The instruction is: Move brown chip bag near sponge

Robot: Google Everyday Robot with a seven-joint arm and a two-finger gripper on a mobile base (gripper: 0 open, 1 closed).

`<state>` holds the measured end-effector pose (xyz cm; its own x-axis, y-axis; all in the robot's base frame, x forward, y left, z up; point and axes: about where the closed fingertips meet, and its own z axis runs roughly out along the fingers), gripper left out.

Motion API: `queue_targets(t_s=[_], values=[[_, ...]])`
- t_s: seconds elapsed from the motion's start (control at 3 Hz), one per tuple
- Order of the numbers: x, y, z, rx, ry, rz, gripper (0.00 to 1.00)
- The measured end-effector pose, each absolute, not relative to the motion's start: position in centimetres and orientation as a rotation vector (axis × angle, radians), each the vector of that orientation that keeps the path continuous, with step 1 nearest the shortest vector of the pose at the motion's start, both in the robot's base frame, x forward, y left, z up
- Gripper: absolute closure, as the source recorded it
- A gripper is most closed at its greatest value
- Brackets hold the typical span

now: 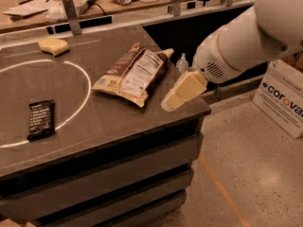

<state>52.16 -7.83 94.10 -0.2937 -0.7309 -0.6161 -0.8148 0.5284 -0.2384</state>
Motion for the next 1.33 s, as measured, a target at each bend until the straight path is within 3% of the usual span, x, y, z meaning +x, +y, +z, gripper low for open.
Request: queue_targets(t_s=[1.0, 1.33], values=[[64.9, 0.5, 89.5, -1.181, 1.901, 0.342, 0.00], [66.5, 3.5, 86.7, -1.212, 1.884, 0.426, 0.03]])
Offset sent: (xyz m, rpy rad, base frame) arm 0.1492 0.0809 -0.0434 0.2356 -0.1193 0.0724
